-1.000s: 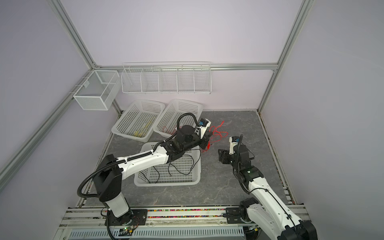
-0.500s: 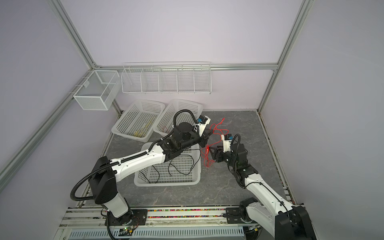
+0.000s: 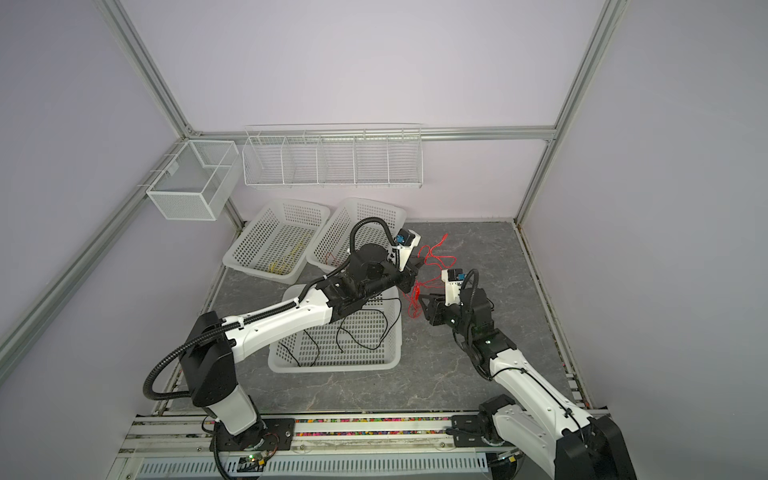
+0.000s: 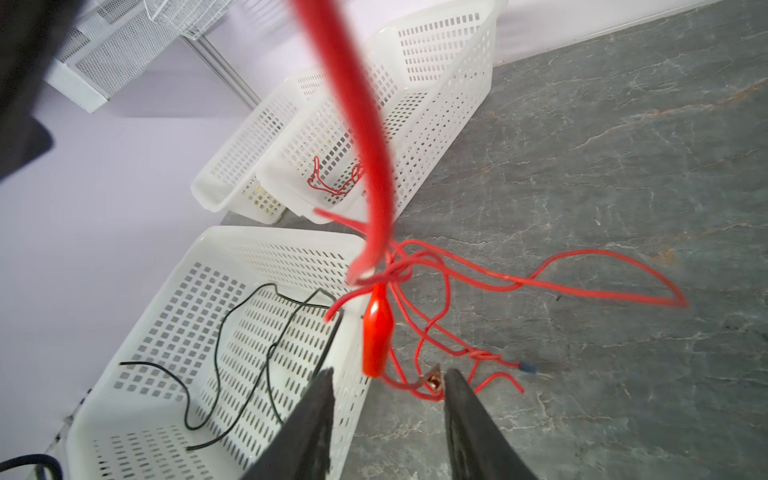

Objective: Untangle the cables
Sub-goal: 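Lower the right gripper onto the red alligator clip and grasp it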

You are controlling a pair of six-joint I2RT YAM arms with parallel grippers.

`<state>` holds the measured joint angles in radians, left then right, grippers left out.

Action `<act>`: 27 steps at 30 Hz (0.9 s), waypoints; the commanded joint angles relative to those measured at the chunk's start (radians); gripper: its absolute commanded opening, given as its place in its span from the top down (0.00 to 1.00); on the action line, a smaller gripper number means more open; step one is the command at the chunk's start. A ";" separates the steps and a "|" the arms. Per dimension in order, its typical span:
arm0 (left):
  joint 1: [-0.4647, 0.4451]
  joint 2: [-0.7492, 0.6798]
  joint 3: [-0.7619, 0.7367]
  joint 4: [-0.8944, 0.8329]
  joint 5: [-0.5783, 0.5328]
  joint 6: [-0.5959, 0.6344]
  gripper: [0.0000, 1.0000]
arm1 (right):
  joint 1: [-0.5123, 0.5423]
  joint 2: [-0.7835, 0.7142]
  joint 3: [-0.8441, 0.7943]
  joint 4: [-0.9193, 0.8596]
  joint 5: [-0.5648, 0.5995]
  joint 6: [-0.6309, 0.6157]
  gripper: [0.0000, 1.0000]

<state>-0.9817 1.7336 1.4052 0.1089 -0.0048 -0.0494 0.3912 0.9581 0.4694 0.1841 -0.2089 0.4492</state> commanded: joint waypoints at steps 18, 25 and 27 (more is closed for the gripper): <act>0.000 -0.011 0.037 -0.021 -0.023 -0.045 1.00 | 0.090 0.176 0.059 0.069 0.199 0.016 0.61; 0.000 -0.004 0.037 -0.009 -0.029 -0.058 1.00 | 0.115 0.226 0.078 0.137 0.150 0.032 0.61; 0.000 -0.005 0.038 -0.009 -0.026 -0.059 1.00 | 0.122 0.243 0.084 0.138 0.168 0.032 0.64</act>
<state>-0.9817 1.7580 1.4391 0.0769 -0.0292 -0.0914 0.5014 1.1812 0.5282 0.2768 -0.0422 0.4725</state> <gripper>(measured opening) 0.048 0.370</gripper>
